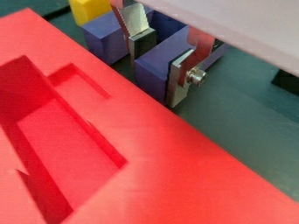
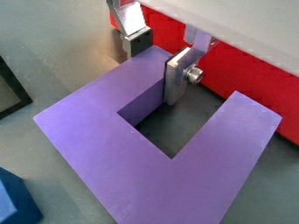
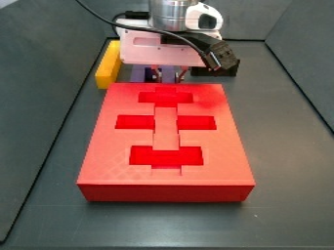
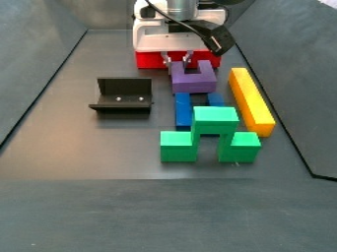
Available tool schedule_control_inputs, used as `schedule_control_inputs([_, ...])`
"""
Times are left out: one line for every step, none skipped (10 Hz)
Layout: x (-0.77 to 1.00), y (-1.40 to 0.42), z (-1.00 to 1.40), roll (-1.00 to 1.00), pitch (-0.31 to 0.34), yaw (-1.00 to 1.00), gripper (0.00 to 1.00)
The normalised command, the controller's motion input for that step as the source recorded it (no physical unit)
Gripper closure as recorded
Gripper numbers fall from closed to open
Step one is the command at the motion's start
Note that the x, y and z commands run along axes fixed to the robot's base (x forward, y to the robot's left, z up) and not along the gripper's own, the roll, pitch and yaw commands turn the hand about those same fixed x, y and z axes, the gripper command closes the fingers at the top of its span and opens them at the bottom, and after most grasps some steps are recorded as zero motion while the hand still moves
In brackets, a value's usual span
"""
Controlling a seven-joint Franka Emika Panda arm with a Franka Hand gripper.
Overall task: Pick up the purple object. Move up. Place the purple object on the fixture. Regrasp the purple object. Move to above the board. Insert the purple object.
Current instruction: Pick up the purple object, then move up.
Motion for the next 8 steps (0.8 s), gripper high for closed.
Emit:
schedule_control_inputs([0.00,0.00,0.00,0.00,0.000,0.00,1.00])
schedule_control_inputs([0.00,0.00,0.00,0.00,0.000,0.00,1.00])
schedule_control_inputs([0.00,0.00,0.00,0.00,0.000,0.00,1.00])
schedule_control_inputs([0.00,0.00,0.00,0.00,0.000,0.00,1.00])
schedule_control_inputs([0.00,0.00,0.00,0.00,0.000,0.00,1.00])
schedule_control_inputs([0.00,0.00,0.83,0.00,0.000,0.00,1.00])
schedule_control_inputs([0.01,-0.05,0.81,-0.01,0.010,0.01,1.00])
schedule_control_inputs([-0.03,-0.05,0.60,-0.02,0.063,0.02,1.00])
